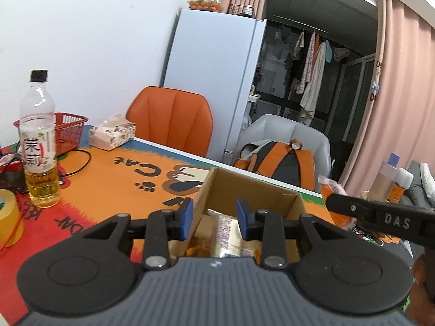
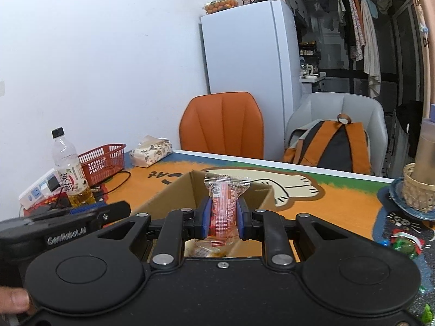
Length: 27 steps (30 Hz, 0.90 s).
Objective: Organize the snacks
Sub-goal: 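Open both grippers above the cardboard box to drop the cream roll and sausage stick, then move both open grippers back over the snack pile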
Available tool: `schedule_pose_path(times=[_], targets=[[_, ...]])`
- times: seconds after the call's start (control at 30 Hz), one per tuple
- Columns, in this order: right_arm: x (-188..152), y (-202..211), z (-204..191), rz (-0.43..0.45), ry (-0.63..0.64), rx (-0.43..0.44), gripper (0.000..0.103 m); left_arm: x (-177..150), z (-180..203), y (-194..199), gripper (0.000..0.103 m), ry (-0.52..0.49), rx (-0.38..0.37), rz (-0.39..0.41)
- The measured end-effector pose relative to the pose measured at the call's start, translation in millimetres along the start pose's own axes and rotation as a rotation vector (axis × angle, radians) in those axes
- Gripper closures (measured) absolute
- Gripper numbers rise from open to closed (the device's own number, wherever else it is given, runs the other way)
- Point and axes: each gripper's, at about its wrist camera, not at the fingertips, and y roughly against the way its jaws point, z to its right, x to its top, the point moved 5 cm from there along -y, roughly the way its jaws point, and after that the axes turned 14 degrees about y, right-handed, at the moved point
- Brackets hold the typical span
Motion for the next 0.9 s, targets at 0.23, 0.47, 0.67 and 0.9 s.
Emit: schedule_pose_path(times=[0.23, 0.47, 0.67, 0.9], targets=[[5, -8, -5, 0.007, -0.010, 0.016, 0.054, 2, -12, 6, 0.051, 0.022, 0.018, -0.001], [-6, 6, -2, -0.018, -0.025, 0.008, 0.040, -4, -1, 9, 0.022, 0.004, -0.007, 0.007], [-21, 27, 10, -0.038, -0.051, -0.011, 0.017, -14, 10, 10, 0.012, 0.003, -0.030, -0.010], [-44, 54, 39, -0.060, -0.114, -0.054, 0.002, -26, 26, 12, 0.010, 0.002, -0.069, -0.037]])
